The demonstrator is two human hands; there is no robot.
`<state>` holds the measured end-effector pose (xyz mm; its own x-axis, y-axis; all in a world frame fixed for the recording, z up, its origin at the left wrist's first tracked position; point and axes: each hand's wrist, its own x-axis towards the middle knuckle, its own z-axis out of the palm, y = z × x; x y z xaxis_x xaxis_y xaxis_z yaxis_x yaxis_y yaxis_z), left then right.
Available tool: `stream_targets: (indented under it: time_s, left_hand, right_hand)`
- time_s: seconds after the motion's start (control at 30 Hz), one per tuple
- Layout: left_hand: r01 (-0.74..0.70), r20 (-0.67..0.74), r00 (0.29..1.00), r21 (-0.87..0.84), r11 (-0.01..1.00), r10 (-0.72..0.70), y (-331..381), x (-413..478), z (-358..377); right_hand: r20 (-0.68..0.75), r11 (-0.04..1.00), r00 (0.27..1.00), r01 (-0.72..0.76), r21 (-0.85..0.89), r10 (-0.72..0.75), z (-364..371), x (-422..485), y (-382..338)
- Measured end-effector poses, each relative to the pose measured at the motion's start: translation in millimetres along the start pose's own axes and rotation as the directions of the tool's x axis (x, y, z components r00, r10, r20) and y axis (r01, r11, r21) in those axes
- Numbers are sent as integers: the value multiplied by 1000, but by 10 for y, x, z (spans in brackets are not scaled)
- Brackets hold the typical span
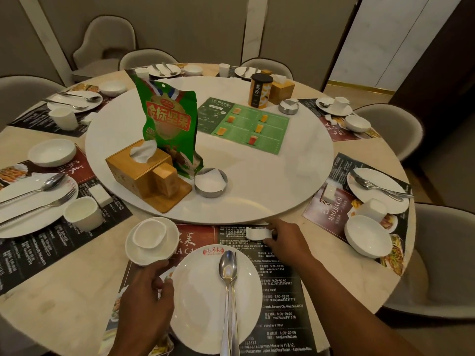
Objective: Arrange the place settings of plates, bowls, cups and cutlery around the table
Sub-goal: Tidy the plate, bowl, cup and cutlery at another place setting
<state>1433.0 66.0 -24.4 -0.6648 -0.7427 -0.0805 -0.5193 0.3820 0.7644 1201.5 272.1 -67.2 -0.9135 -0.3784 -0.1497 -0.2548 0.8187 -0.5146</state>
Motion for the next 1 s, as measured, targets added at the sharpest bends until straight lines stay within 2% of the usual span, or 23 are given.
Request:
stream_targets:
  time_s: [0.23, 0.67, 0.8, 0.9, 1.0]
  left_hand:
    - [11, -2, 1000, -11, 1000, -11, -9, -17, 10]
    - [7, 2, 1000, -28, 1000, -7, -168, 8, 4]
    - [-46, 3, 999, -57, 997, 46, -179, 15, -31]
    - [-38, 6, 999, -102, 994, 39, -208, 58, -90]
    - [-7, -31, 999, -88, 996, 5, -336, 181, -119]
  right_hand:
    - [-25, 995, 1000, 4, 95, -1, 100, -4, -55]
    - [-27, 994, 999, -29, 102, 32, 145, 21, -78]
    - [-25, 997, 999, -37, 75, 39, 101, -17, -113]
    - [-92, 997, 995, -38, 64, 44, 49, -80, -268]
    - [-182, 988, 983, 54, 144, -27, 116, -154, -682]
